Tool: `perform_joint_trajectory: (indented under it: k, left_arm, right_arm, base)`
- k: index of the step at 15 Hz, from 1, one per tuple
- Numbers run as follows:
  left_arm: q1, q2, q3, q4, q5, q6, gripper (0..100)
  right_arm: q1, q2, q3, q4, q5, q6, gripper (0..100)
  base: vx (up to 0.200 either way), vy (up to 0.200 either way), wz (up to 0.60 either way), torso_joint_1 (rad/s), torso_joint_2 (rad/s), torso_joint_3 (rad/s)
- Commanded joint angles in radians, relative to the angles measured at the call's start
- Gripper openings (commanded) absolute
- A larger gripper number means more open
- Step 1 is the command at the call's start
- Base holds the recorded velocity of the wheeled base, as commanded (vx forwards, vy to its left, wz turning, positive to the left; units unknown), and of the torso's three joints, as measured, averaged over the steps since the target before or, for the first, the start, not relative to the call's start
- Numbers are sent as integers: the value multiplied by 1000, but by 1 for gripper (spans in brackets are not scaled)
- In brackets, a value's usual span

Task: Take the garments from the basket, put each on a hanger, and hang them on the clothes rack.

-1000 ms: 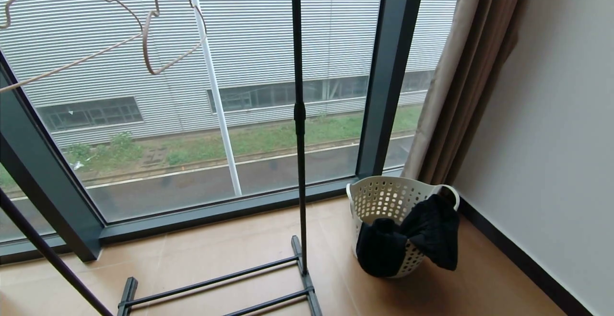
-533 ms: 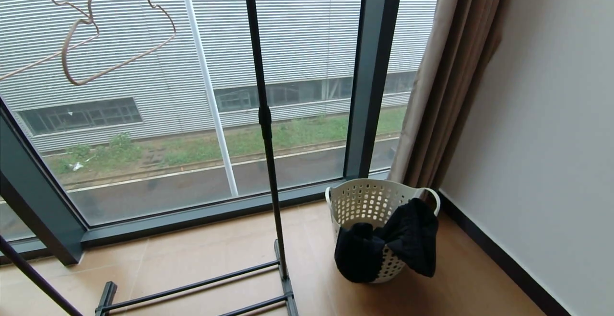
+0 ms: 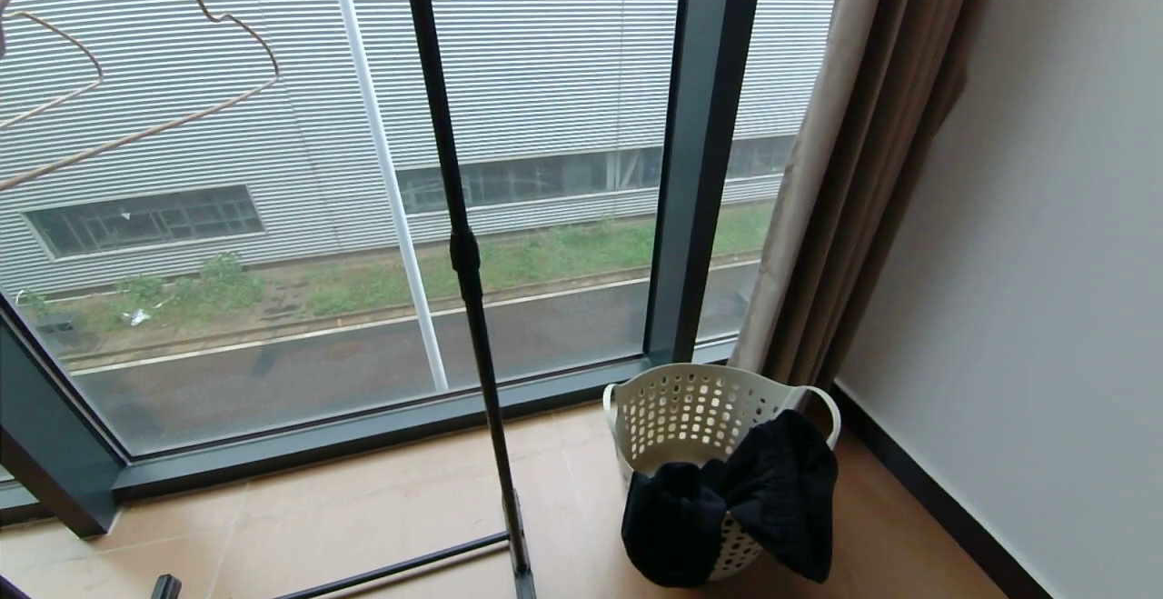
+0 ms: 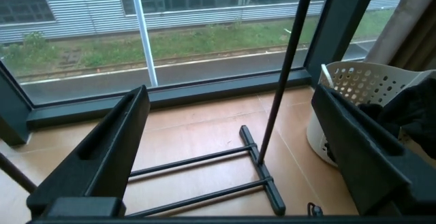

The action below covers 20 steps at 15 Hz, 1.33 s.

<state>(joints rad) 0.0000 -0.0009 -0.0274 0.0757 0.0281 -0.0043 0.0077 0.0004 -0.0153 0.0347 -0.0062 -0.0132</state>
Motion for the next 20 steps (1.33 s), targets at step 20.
perform_joint_trajectory:
  k: [20]
  left_arm:
    - [0,1,0,1,-4,38,100]
  right_arm:
    - [0,0,0,-1,0,2,100]
  base:
    - [0,-50,-60,1,2,-16]
